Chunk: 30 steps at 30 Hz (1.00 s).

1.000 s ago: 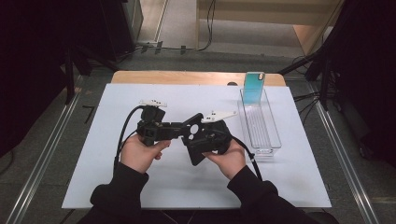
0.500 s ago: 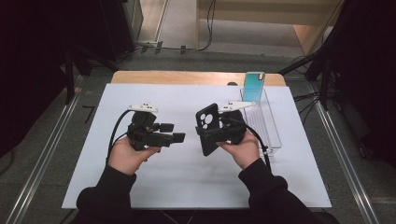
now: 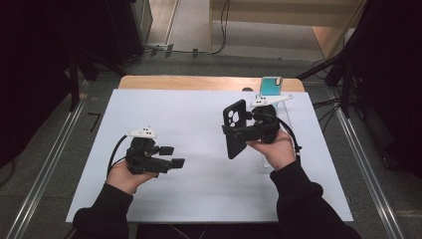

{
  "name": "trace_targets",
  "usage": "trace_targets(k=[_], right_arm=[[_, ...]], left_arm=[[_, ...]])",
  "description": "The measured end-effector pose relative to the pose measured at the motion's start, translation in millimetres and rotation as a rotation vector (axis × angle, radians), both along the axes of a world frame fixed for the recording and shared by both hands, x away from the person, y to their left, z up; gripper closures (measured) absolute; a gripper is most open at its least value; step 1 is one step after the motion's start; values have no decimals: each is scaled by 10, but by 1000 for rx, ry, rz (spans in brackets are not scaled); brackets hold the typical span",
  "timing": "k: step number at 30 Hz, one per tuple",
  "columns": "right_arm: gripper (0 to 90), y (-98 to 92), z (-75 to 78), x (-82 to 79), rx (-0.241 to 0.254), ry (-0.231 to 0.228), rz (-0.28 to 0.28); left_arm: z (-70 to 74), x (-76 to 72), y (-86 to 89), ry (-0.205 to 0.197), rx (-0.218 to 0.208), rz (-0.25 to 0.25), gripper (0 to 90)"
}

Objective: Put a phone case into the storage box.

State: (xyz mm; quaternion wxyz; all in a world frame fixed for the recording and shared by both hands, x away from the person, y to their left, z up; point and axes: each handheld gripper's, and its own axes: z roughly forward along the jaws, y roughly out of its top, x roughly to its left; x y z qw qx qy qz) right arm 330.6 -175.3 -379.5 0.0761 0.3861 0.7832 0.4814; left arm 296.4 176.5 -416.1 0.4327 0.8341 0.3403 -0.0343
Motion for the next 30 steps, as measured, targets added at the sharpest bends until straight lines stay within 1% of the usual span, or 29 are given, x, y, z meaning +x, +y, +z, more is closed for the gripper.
trace_targets(k=[2,7,9,11,12,14,16,17,19,20,21,23,27,29,30], right_arm=[[127,-56,40,11,2,-4,-6],[127,-207,141,40,12,-18,-33],[127,-268,179,54,20,-24,-49],[127,-329,213,67,20,-30,-68],[127,-359,227,74,21,-33,-78],[127,-428,252,92,27,-34,-102],[127,-481,266,111,30,-31,-123],[127,-517,271,125,32,-35,-136],[127,-567,280,143,27,-37,-156],[127,-606,284,154,24,-42,-172],[127,-631,285,161,22,-45,-182],[127,-701,282,186,21,-41,-213],[127,-830,253,257,18,-41,-285],[127,-877,230,300,19,-45,-317],[127,-898,219,326,12,-47,-338]], left_arm=[[-39,-23,50,-15,9,7,297],[-129,-74,159,-10,26,36,297],[-163,-104,201,-23,29,41,297],[-183,-125,229,-27,38,41,297],[-200,-140,241,-29,42,50,297],[-218,-151,268,-35,63,54,297],[-239,-161,292,-42,68,60,297],[-253,-164,299,-45,64,65,297],[-274,-171,317,-53,74,71,297],[-283,-170,326,-55,79,69,298],[-292,-172,332,-47,83,75,297],[-311,-173,348,-43,82,82,297],[-329,-176,365,-32,64,87,297],[-338,-180,358,-28,61,89,297],[-338,-183,354,-25,63,87,297]])
